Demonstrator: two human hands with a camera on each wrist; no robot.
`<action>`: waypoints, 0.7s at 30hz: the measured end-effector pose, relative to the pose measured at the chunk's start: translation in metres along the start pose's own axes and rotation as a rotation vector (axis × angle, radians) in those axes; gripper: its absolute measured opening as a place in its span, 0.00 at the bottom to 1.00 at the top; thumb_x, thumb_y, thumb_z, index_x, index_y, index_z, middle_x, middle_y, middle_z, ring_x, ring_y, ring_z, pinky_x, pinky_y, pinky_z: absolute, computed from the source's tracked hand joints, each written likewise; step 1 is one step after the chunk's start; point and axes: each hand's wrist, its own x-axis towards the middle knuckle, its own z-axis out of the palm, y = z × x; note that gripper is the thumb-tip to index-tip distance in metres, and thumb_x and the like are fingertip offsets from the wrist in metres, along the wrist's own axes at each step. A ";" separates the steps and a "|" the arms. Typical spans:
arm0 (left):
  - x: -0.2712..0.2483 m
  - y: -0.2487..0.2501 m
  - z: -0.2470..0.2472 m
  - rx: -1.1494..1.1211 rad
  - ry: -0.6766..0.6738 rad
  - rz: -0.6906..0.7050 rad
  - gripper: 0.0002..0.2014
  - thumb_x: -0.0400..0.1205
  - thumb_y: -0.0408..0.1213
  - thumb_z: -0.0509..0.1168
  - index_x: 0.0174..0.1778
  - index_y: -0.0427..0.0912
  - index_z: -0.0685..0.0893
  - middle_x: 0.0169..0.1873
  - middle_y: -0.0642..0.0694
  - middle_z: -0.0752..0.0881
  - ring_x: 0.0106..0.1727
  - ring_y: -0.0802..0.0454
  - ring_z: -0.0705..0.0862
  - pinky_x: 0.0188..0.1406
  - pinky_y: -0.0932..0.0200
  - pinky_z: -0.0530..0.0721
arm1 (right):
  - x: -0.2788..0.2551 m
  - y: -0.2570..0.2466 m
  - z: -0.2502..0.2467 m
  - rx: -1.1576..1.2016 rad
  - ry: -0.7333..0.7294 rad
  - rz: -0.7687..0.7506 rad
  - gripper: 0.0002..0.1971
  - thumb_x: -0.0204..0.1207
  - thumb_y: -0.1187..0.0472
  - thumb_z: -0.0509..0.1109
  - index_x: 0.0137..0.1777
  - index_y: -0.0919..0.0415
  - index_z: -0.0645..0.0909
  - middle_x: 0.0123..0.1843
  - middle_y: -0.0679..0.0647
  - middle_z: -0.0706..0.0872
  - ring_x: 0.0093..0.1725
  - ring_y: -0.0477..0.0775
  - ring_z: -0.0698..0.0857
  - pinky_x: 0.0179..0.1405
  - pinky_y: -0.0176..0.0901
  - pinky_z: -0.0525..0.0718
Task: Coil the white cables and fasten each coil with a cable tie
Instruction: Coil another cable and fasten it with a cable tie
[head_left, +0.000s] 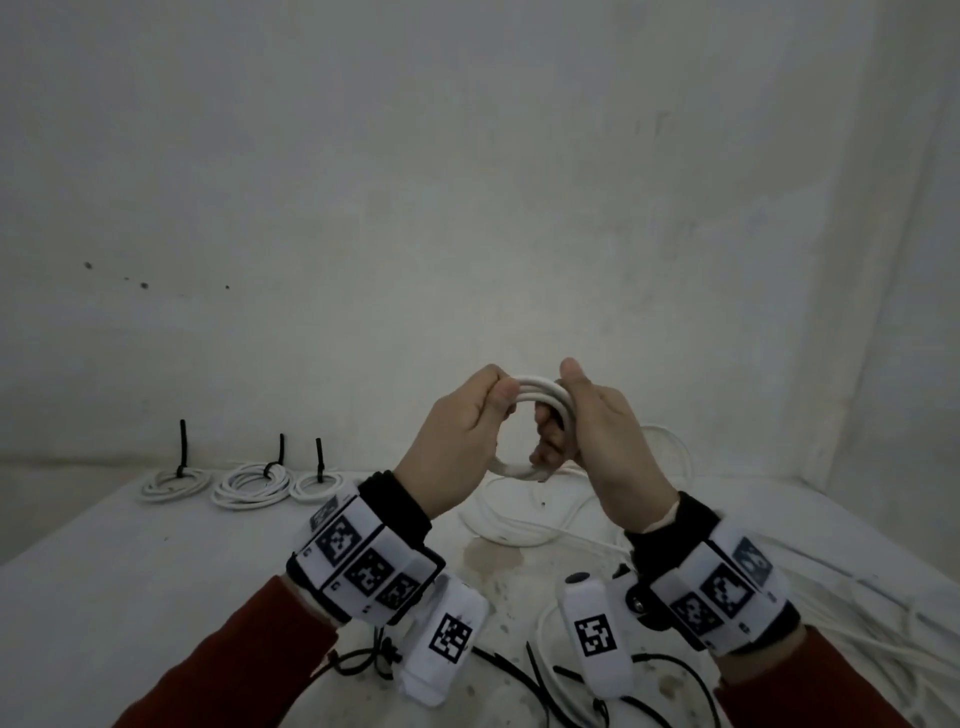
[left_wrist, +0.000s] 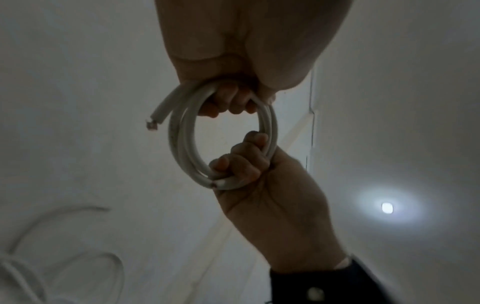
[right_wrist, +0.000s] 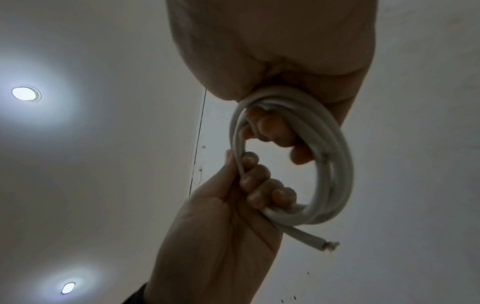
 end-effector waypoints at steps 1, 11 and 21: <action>0.000 -0.001 0.000 0.092 -0.015 0.020 0.14 0.88 0.42 0.51 0.35 0.49 0.70 0.25 0.53 0.72 0.28 0.55 0.71 0.30 0.55 0.73 | 0.000 0.002 0.003 -0.009 0.019 0.015 0.29 0.87 0.47 0.53 0.27 0.63 0.76 0.18 0.53 0.70 0.20 0.55 0.72 0.28 0.48 0.78; -0.015 -0.038 0.008 -0.643 -0.050 -0.476 0.19 0.88 0.45 0.50 0.38 0.39 0.76 0.21 0.52 0.68 0.23 0.56 0.68 0.33 0.61 0.74 | 0.007 0.043 0.020 0.350 0.180 0.257 0.21 0.84 0.57 0.50 0.27 0.57 0.63 0.18 0.48 0.60 0.16 0.47 0.56 0.25 0.43 0.58; -0.067 -0.083 -0.018 -0.539 0.026 -0.759 0.20 0.89 0.44 0.48 0.33 0.41 0.72 0.16 0.56 0.66 0.18 0.60 0.63 0.29 0.61 0.65 | -0.011 0.104 0.040 -0.158 -0.145 0.330 0.23 0.87 0.56 0.52 0.32 0.61 0.78 0.31 0.55 0.82 0.31 0.53 0.80 0.35 0.42 0.78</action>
